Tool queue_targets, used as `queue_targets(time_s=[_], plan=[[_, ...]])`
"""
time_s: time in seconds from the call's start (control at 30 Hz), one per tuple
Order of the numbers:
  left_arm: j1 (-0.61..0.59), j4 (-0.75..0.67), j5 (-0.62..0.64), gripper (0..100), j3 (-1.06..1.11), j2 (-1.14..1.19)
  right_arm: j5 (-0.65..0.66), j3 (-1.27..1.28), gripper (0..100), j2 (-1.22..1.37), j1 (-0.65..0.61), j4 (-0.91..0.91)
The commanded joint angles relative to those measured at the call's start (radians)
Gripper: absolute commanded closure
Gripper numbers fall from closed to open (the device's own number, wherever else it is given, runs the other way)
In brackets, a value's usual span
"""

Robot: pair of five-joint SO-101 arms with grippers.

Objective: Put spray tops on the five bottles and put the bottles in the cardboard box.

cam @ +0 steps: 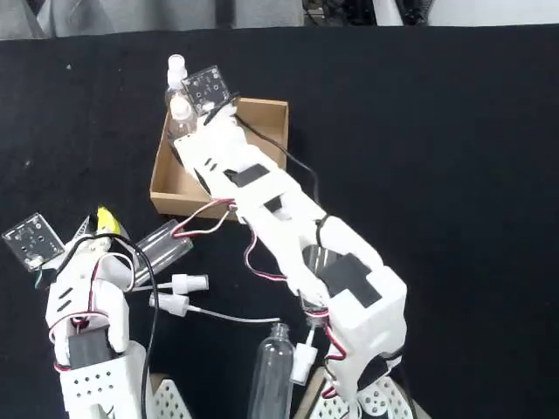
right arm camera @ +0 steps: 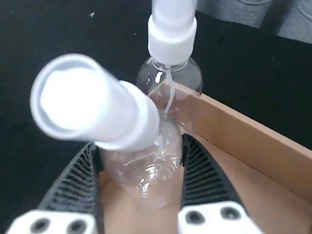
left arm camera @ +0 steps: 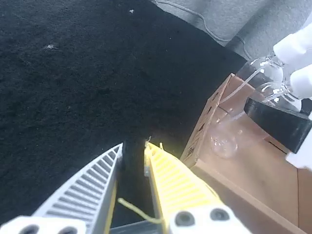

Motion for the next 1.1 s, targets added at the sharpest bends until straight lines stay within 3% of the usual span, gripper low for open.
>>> queue_targets(time_s=[0.0,0.47,0.67,0.97,1.07], plan=[[-0.007,-0.023,-0.014,93,0.025,-0.012,-0.009,-0.076,98.2,-0.016,-0.018,0.006],[-0.007,-0.021,-0.014,93,0.025,-0.012,-0.009,-0.124,97.8,0.065,-0.023,0.012],[-0.007,-0.021,-0.014,93,0.025,-0.012,-0.009,-0.119,84.7,0.074,-0.025,0.012],[-0.007,-0.021,-0.014,93,0.025,-0.012,-0.005,-0.131,82.8,0.071,-0.025,0.058],[-0.007,-0.021,-0.014,93,0.025,-0.012,-0.008,-0.142,76.2,0.071,-0.025,0.094]])
